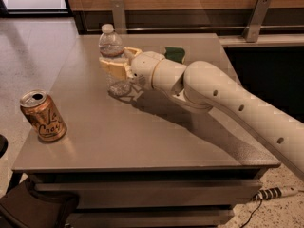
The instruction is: Place water bottle upright
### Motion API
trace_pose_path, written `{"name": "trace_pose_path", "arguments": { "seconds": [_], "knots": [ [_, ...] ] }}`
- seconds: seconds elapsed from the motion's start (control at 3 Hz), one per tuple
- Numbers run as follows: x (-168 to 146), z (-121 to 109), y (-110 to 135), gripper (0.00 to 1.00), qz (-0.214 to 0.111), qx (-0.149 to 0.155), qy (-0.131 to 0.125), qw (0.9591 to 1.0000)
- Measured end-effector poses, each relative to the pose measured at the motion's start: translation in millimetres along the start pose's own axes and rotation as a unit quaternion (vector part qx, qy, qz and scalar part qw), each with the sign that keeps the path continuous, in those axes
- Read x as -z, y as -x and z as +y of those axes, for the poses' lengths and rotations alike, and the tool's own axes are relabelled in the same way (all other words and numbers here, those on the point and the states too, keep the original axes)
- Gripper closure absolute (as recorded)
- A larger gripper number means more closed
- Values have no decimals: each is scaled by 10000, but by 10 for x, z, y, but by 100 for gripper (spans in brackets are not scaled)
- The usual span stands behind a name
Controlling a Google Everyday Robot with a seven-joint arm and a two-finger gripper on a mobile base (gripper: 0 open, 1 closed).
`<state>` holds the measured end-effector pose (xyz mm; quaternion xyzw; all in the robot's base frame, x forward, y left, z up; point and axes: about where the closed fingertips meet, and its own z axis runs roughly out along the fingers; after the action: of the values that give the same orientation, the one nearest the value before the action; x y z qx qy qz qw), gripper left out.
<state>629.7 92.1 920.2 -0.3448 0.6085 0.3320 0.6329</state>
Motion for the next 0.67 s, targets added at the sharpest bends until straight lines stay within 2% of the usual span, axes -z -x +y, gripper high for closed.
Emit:
{"name": "trace_pose_path", "arguments": {
  "seconds": [0.67],
  "knots": [
    [88, -2, -166, 98, 150, -29, -173, 9997]
  ]
}}
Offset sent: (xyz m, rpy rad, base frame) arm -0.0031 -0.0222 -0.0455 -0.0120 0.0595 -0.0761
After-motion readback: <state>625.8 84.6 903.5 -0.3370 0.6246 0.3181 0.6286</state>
